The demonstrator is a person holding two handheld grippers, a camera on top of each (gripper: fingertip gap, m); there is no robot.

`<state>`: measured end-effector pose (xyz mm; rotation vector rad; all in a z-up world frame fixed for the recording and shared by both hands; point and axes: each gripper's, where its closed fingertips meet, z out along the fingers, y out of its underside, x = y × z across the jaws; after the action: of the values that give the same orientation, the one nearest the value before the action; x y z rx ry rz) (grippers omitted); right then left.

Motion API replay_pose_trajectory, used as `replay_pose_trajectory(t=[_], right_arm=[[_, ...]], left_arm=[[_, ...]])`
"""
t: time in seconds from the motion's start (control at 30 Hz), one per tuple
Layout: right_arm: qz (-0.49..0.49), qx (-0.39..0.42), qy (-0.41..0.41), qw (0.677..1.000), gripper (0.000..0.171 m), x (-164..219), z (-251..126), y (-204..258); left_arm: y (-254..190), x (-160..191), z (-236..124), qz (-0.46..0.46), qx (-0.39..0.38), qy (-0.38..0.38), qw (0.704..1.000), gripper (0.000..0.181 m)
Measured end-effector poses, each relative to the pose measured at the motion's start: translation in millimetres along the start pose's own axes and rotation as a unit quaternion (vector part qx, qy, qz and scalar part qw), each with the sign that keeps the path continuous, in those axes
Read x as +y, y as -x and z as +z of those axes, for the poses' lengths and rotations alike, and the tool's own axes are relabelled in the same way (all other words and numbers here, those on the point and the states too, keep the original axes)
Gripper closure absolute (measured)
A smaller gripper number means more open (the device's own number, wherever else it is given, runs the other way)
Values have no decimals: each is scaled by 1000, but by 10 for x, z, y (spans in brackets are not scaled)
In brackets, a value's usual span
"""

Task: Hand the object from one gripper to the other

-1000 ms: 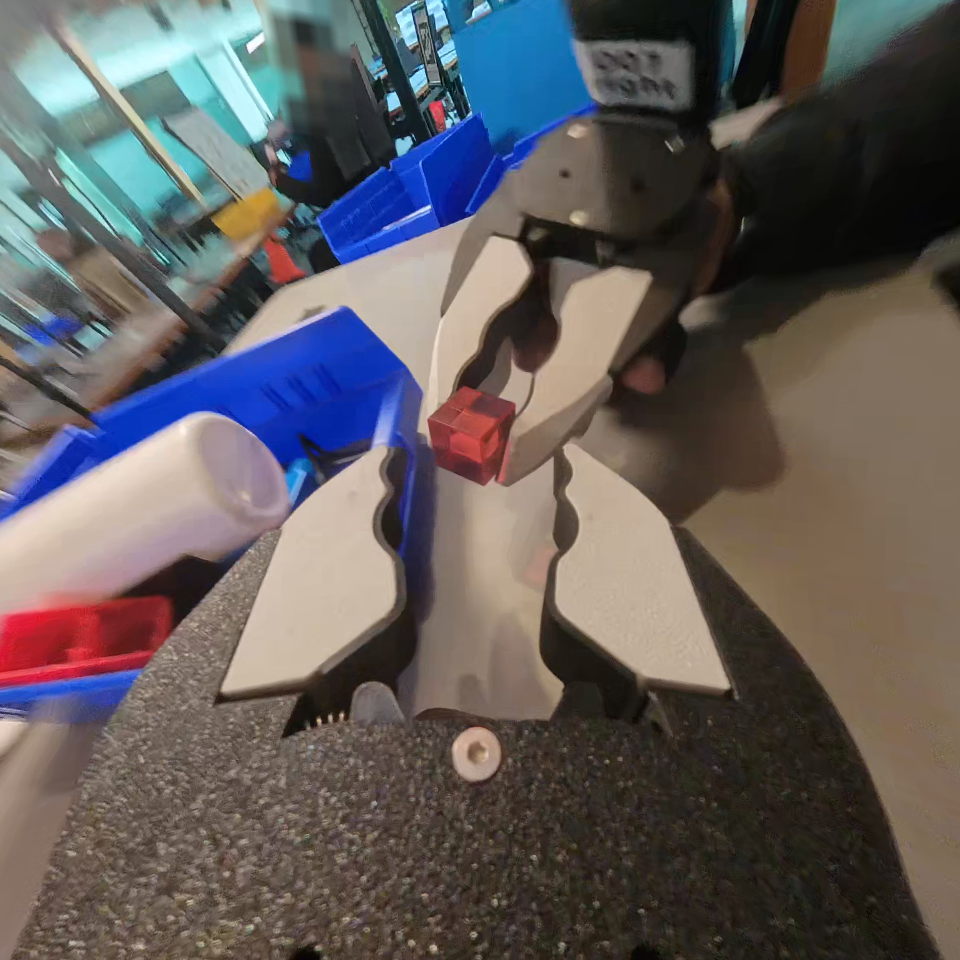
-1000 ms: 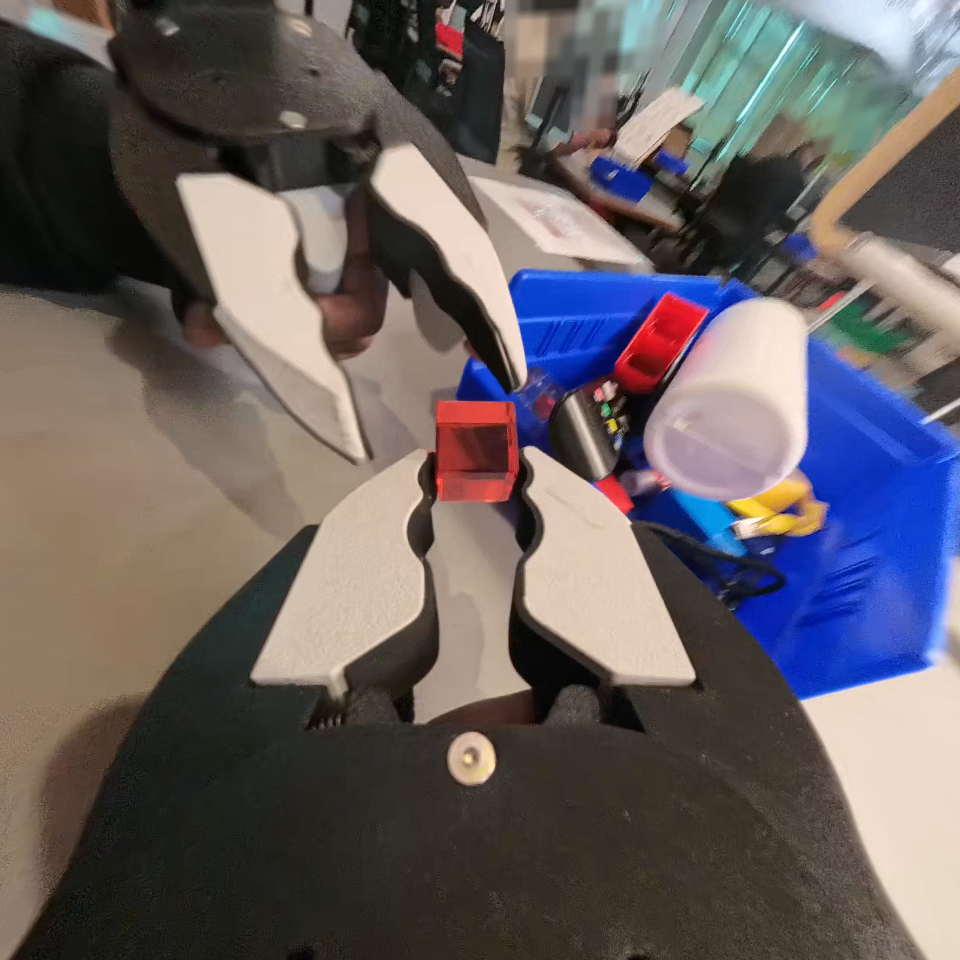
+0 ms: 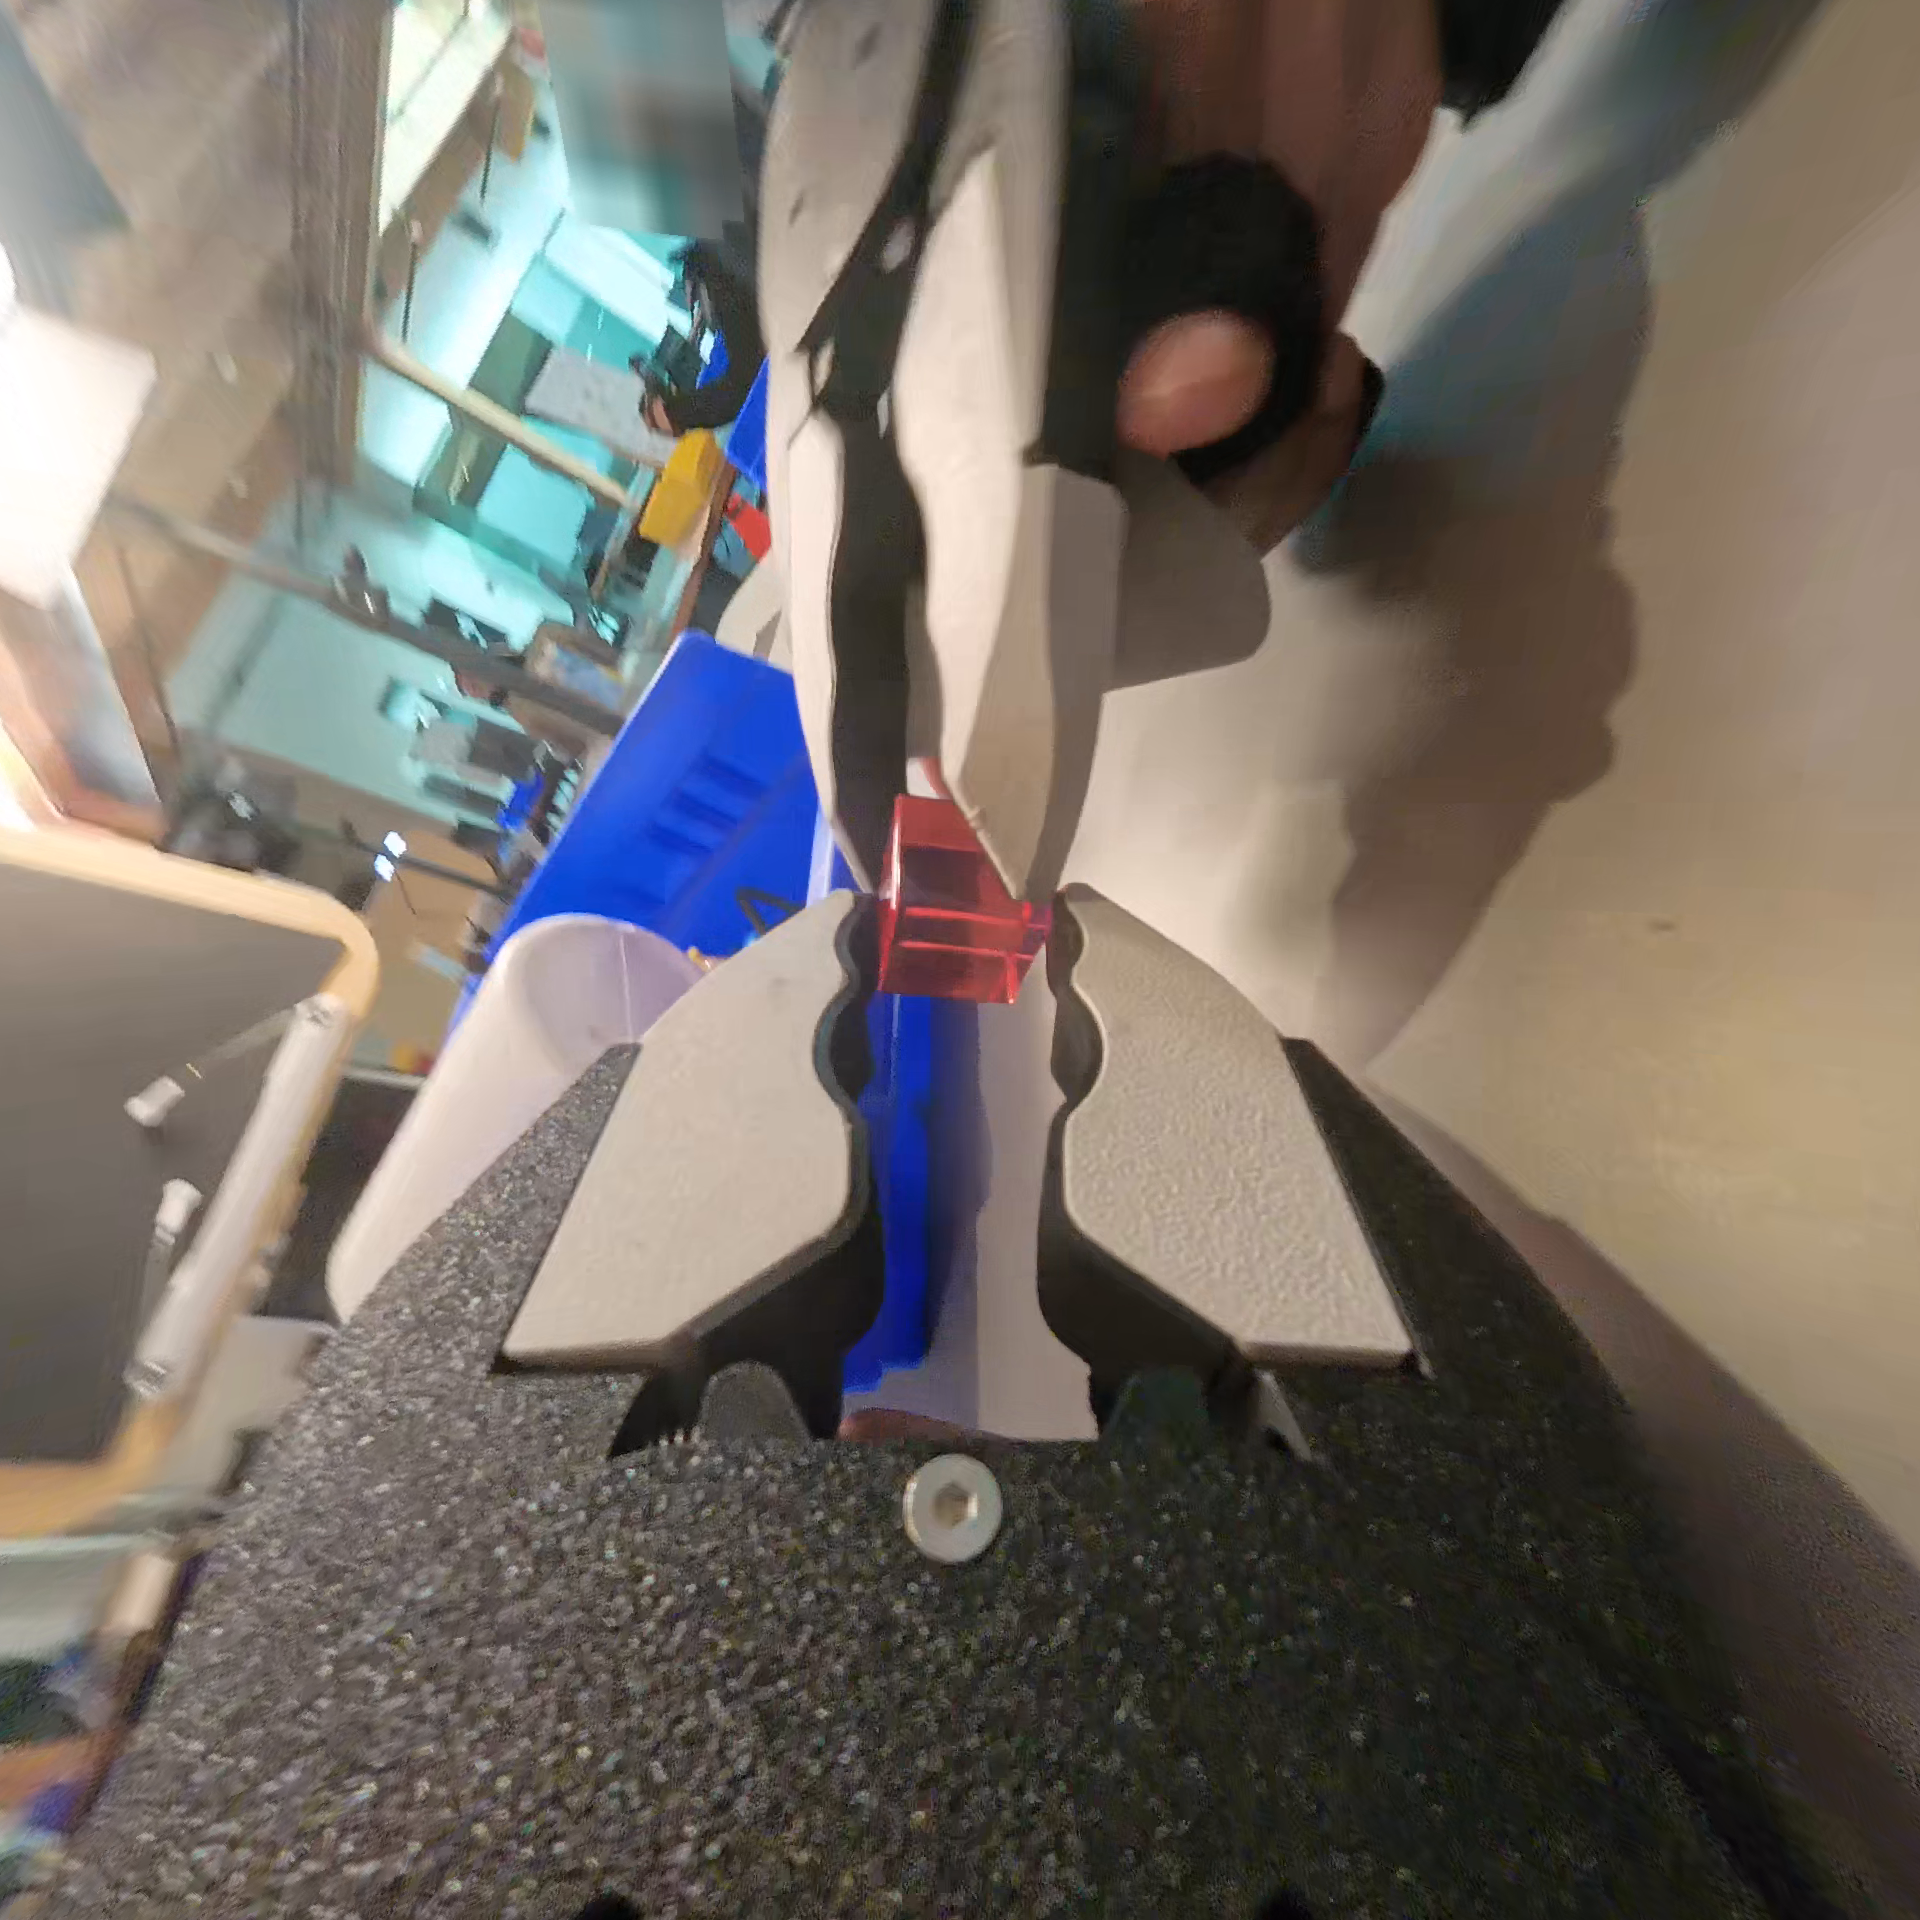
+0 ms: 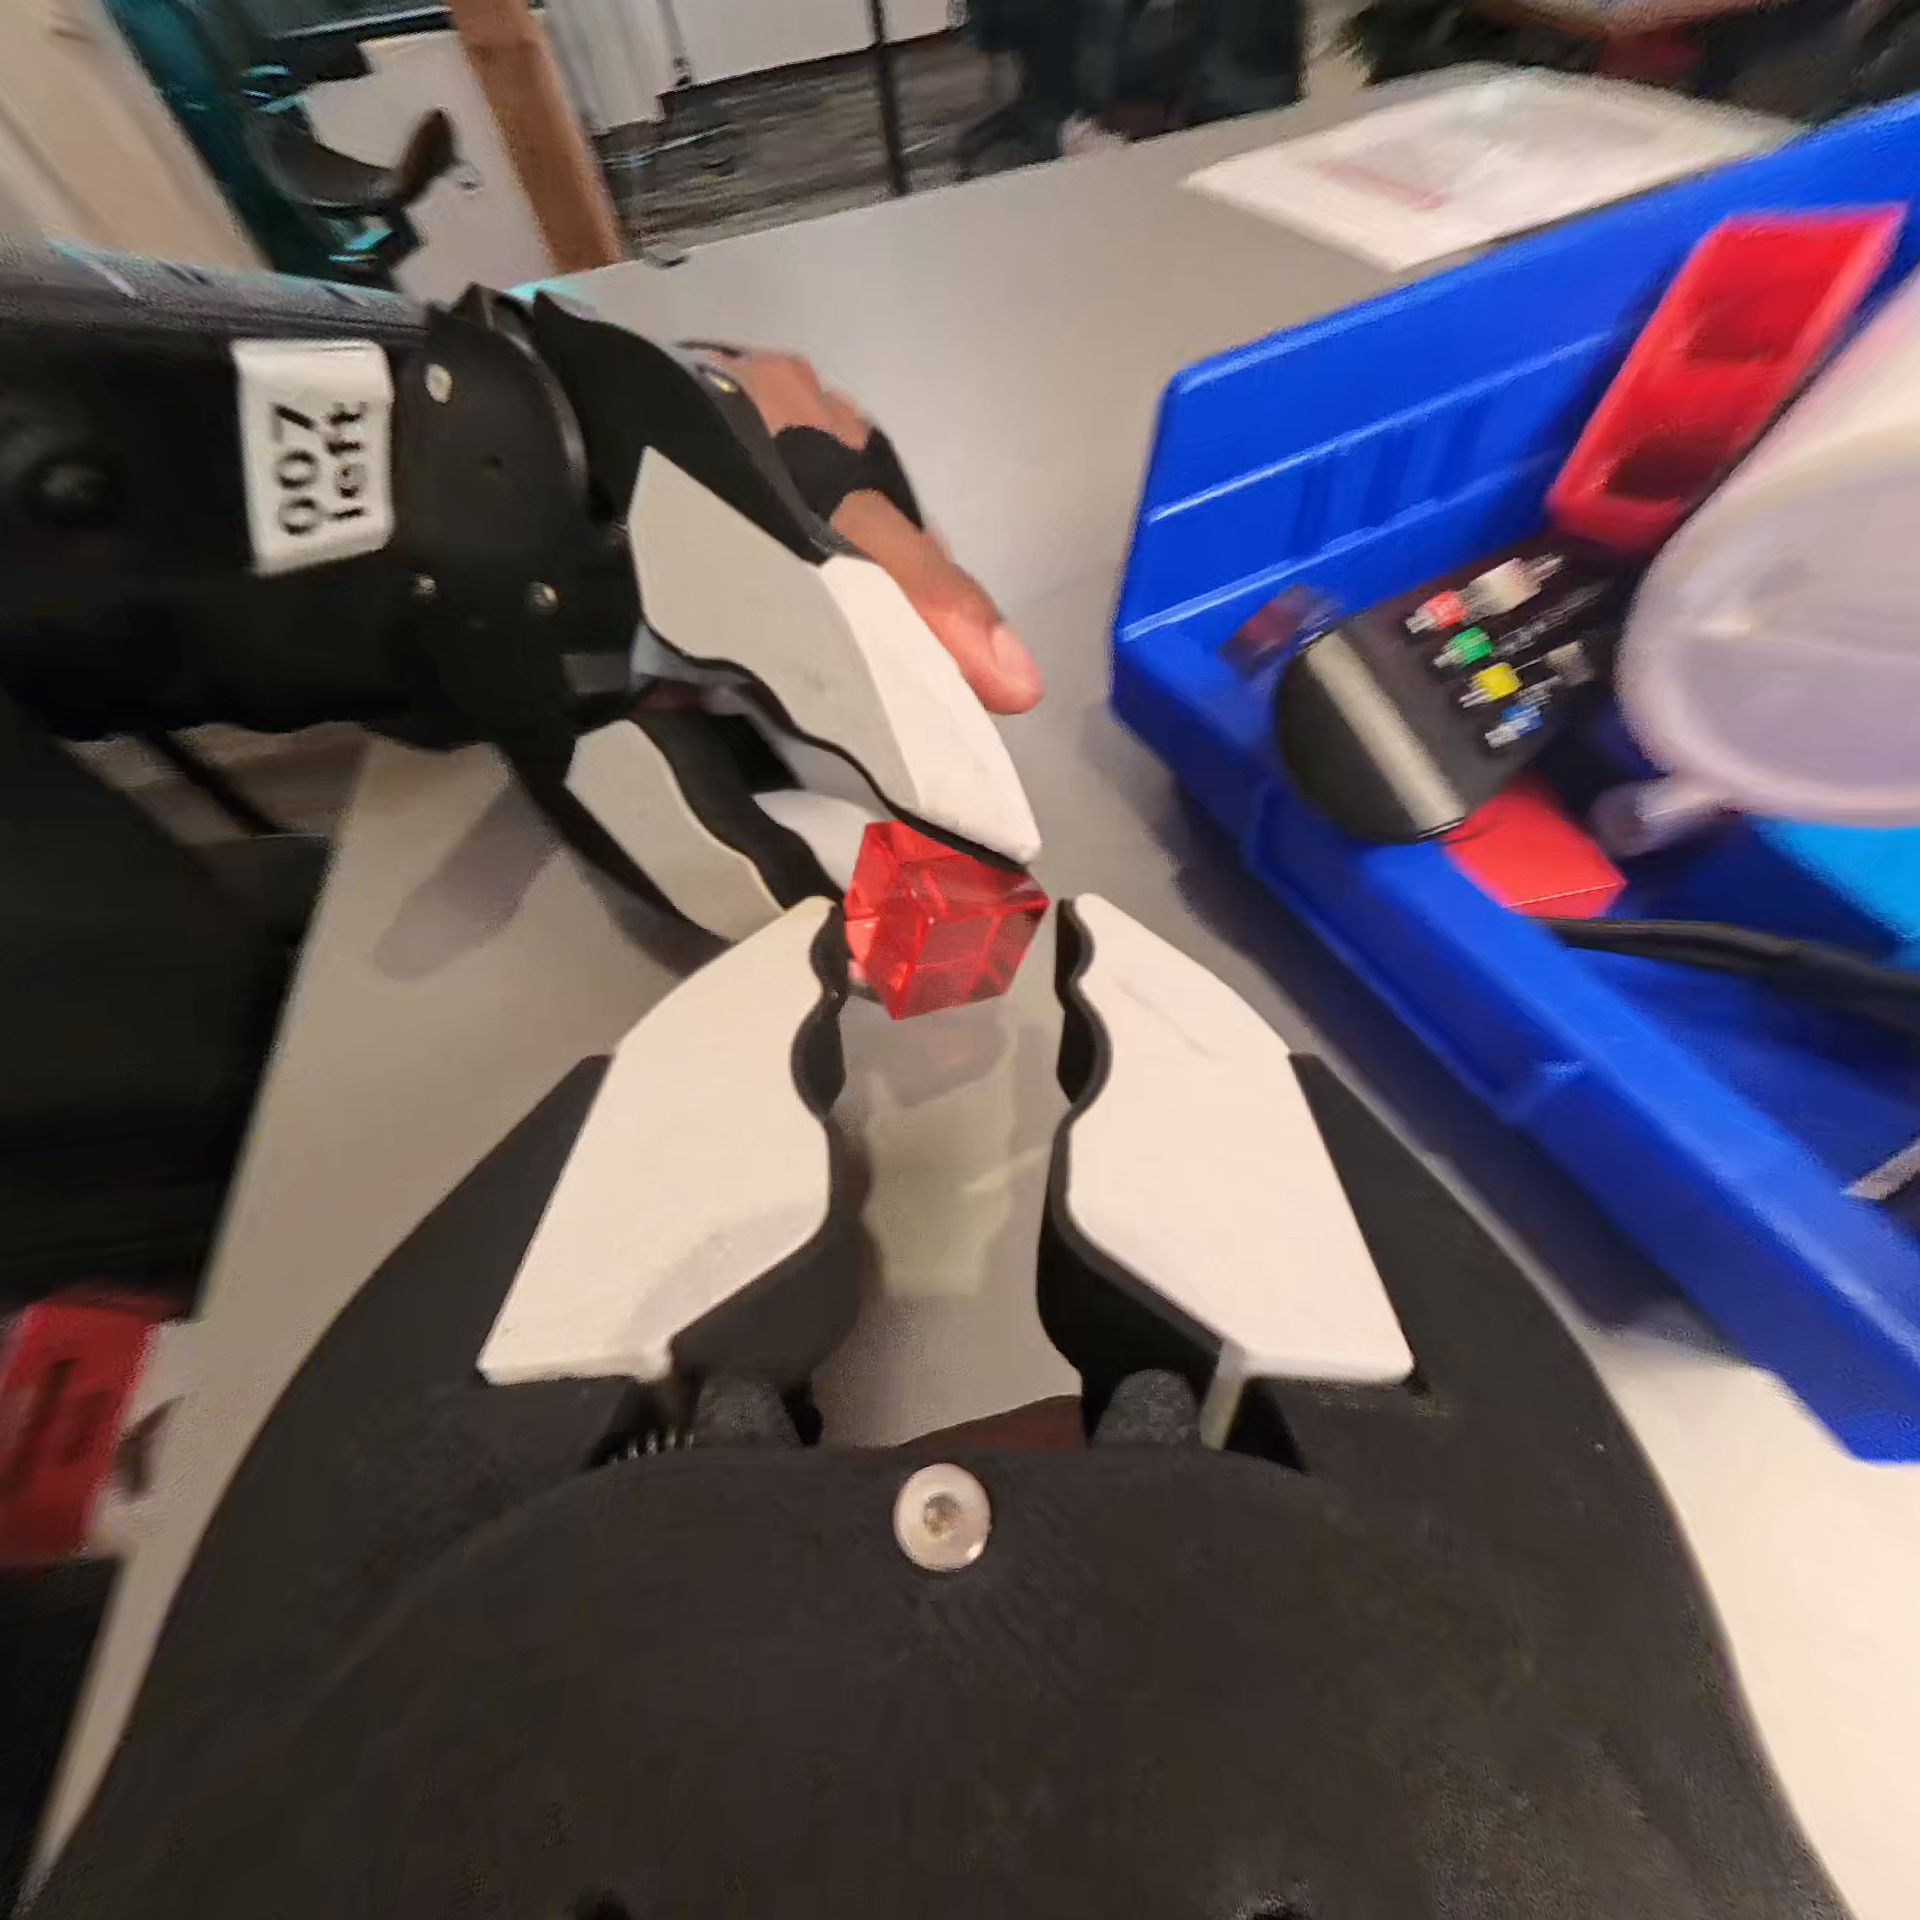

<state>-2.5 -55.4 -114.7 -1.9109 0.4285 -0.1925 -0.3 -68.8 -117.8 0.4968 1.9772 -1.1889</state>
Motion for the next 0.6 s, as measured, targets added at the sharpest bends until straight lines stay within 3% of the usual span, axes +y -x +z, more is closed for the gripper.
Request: replay_pose_trajectory(t=[0.13,0.27,0.6], right_arm=[[-140,99,-28,985,129,-154,-116,-135],[-253,129,-37,958,129,-202,-168,-91],[-313,68,-8,947,133,-29,-75,139]], left_arm=[[120,33,-26,-147,25,-6,989,151],[161,33,-76,-226,58,-20,972,152],[-86,-114,-133,-196,136,-48,970,152]])
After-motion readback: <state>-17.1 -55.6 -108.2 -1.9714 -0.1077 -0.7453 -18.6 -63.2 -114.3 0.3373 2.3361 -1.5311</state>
